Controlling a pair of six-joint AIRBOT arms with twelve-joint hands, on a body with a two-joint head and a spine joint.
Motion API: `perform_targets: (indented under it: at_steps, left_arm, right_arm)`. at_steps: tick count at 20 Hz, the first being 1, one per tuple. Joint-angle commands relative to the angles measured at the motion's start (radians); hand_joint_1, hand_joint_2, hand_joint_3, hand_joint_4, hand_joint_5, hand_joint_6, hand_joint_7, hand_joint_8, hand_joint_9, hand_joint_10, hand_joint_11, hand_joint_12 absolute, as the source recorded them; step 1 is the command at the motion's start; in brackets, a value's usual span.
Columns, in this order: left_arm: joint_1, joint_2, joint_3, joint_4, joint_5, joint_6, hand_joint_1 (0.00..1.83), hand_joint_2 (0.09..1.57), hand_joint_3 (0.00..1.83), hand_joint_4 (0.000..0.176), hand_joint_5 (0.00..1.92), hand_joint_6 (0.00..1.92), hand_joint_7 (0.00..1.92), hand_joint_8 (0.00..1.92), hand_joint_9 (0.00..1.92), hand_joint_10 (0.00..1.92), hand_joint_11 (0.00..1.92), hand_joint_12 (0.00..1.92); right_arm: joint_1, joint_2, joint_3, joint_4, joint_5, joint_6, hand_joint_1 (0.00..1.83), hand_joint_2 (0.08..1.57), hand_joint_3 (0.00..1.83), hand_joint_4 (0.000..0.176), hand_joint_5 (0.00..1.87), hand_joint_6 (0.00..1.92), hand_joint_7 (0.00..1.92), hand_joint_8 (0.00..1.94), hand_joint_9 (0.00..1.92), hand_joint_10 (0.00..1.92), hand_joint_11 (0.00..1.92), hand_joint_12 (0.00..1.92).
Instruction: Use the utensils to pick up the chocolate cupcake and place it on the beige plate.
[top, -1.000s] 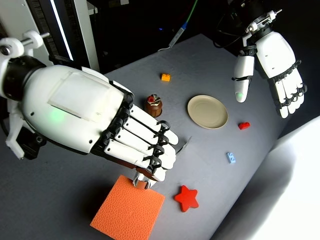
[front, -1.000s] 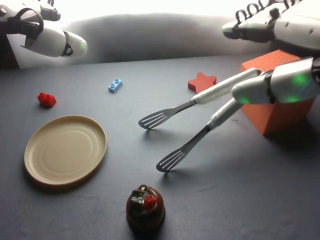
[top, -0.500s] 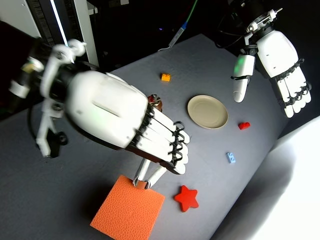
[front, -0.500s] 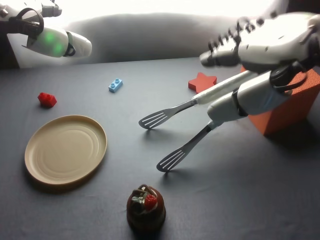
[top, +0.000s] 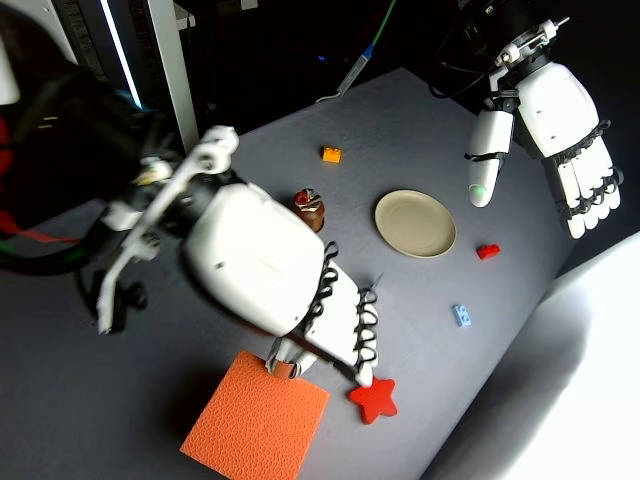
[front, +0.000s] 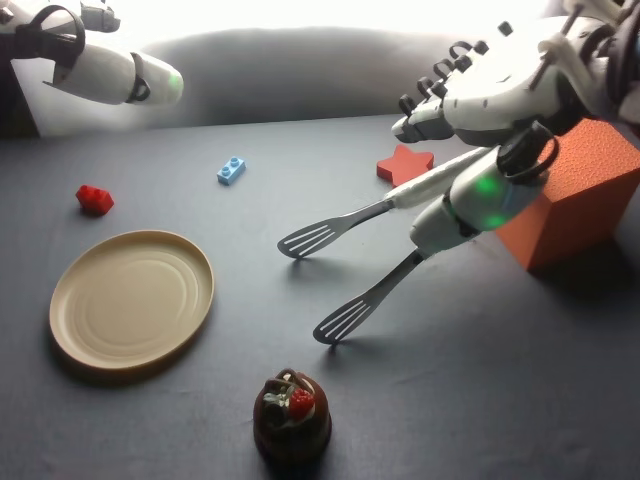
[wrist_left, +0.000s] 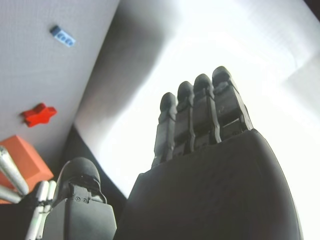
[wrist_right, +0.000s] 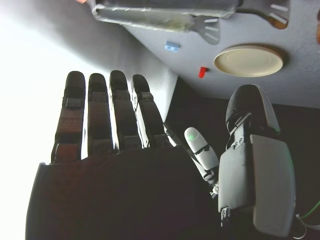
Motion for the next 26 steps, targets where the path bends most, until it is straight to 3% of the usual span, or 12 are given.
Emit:
perform_targets:
  at_steps: [1, 5, 6, 16, 18, 20, 26]
  left_arm:
    - [-0.016, 0.006, 0.007, 0.055, -0.012, 0.001, 0.0, 1.08, 0.0, 0.0, 0.15, 0.01, 0.19, 0.01, 0.1, 0.01, 0.04, 0.04]
    - [-0.016, 0.001, 0.011, 0.068, -0.012, 0.002, 0.0, 1.07, 0.0, 0.0, 0.15, 0.0, 0.18, 0.0, 0.14, 0.01, 0.08, 0.07]
    - [-0.017, 0.0, 0.009, 0.074, -0.013, 0.002, 0.0, 1.07, 0.01, 0.0, 0.14, 0.0, 0.16, 0.0, 0.14, 0.0, 0.02, 0.21]
    - [-0.021, -0.007, 0.006, 0.087, -0.013, 0.002, 0.0, 1.07, 0.0, 0.0, 0.1, 0.0, 0.09, 0.0, 0.1, 0.01, 0.0, 0.16]
    - [-0.021, -0.01, 0.008, 0.087, -0.013, 0.002, 0.0, 1.08, 0.0, 0.0, 0.1, 0.0, 0.1, 0.0, 0.1, 0.0, 0.0, 0.18]
    - [-0.021, -0.014, 0.011, 0.087, -0.013, 0.002, 0.0, 1.08, 0.0, 0.0, 0.12, 0.01, 0.14, 0.01, 0.13, 0.01, 0.0, 0.23]
    - [-0.023, -0.026, 0.018, 0.087, -0.013, 0.002, 0.0, 1.08, 0.0, 0.0, 0.13, 0.01, 0.14, 0.0, 0.13, 0.0, 0.0, 0.25]
  right_arm:
    - [0.021, 0.004, 0.014, -0.024, 0.041, -0.008, 0.15, 0.96, 0.0, 0.0, 0.08, 0.01, 0.09, 0.01, 0.07, 0.01, 0.0, 0.13]
    - [0.047, -0.035, 0.064, 0.069, 0.009, -0.034, 0.21, 0.88, 0.0, 0.0, 0.06, 0.0, 0.08, 0.0, 0.08, 0.0, 0.0, 0.18]
    - [0.049, -0.038, 0.066, 0.083, 0.007, -0.039, 0.19, 0.88, 0.0, 0.0, 0.03, 0.0, 0.05, 0.0, 0.05, 0.0, 0.0, 0.12]
    - [0.018, -0.117, 0.133, 0.118, 0.023, -0.094, 0.41, 0.88, 0.0, 0.0, 0.0, 0.0, 0.0, 0.0, 0.0, 0.0, 0.0, 0.0]
    - [0.008, -0.137, 0.162, 0.172, 0.02, -0.12, 0.46, 0.89, 0.0, 0.0, 0.0, 0.0, 0.0, 0.0, 0.0, 0.0, 0.0, 0.0]
    - [0.005, -0.154, 0.182, 0.182, 0.013, -0.123, 0.38, 0.92, 0.02, 0.0, 0.0, 0.0, 0.0, 0.0, 0.0, 0.0, 0.0, 0.0]
    - [-0.01, -0.169, 0.201, 0.213, 0.041, -0.149, 0.45, 0.92, 0.01, 0.0, 0.0, 0.0, 0.0, 0.0, 0.0, 0.0, 0.0, 0.0]
